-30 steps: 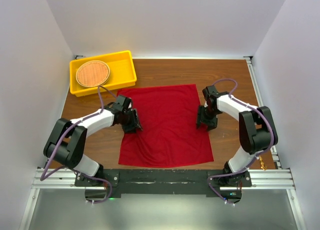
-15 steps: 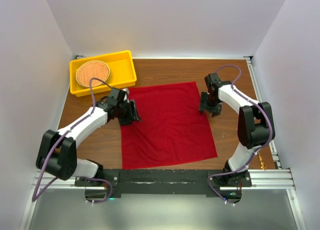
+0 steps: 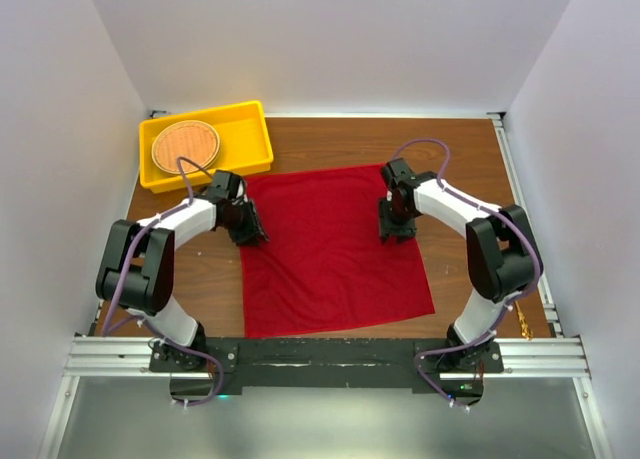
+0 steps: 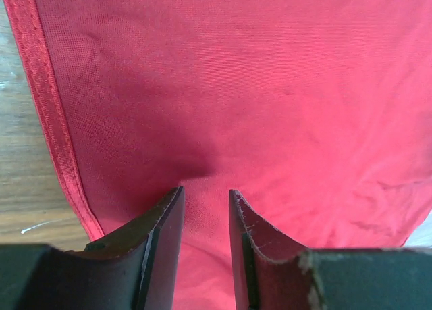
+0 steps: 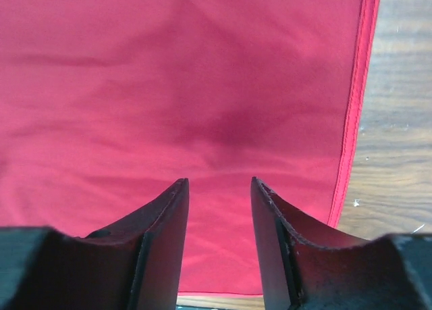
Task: Fold the napkin, place the utensils inside, and roll it up
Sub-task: Flatten the napkin out, then fold the napkin
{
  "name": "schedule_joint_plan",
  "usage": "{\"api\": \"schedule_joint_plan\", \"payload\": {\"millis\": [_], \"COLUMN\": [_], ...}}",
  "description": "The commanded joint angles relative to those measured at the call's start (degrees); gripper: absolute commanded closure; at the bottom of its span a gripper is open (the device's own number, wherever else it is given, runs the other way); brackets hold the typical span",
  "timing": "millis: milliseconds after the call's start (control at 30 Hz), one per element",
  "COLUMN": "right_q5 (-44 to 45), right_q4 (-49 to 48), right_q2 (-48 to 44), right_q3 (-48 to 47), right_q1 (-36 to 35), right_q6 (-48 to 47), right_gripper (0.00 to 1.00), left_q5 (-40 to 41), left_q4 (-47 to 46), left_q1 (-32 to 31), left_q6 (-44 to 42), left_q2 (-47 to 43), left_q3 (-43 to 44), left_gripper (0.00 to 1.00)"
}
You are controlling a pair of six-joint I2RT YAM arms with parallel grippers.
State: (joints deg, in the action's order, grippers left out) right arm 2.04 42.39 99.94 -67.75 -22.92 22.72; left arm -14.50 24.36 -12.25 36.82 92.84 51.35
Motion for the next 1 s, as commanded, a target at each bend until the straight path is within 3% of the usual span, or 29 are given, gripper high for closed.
{"api": "schedule_joint_plan", "payload": {"millis": [0, 333, 567, 600, 800, 833, 867, 967], "right_q5": [0.2, 0.2, 3.5, 5.2, 5.4, 4.1, 3.1, -0.8], "right_q4": [-2.7, -3.5, 1.3, 3.2, 2.6, 2.0, 1.4, -1.5], "right_q2": [2.0, 8.7, 8.8, 7.7, -2.9, -4.3, -5.3, -7.8], "right_q3": [2.1, -1.2, -11.0, -11.9, -10.3, -9.3, -7.5, -5.0], "right_q1": [1.2, 8.1, 6.9, 5.2, -8.2, -10.4, -12.8, -22.5], "right_q6": [1.4, 0.2, -2.9, -3.6, -6.7, -6.9, -7.0, -6.9], "right_gripper": [0.55, 0.53, 0.45, 0.38, 0.27, 0.18, 0.19, 0.37], "left_q5": [-1.2, -6.1, -4.1, -2.7, 9.6, 11.7, 13.9, 21.7], "left_q4": [-2.0, -4.1, 0.8, 1.8, 10.6, 11.6, 14.0, 19.6], "left_q1": [0.2, -0.1, -0.1, -0.1, 0.0, 0.1, 0.4, 2.0], "left_q6": [-1.7, 0.5, -1.1, -1.4, -0.1, 0.5, 2.0, 7.9], "left_q2": [1.6, 5.4, 4.4, 3.5, -8.1, -9.9, -13.3, -19.3], "left_q3": [2.3, 1.9, 7.6, 9.7, 16.2, 16.7, 17.1, 19.5], "left_gripper": [0.62, 0.61, 0.55, 0.54, 0.48, 0.47, 0.47, 0.45]}}
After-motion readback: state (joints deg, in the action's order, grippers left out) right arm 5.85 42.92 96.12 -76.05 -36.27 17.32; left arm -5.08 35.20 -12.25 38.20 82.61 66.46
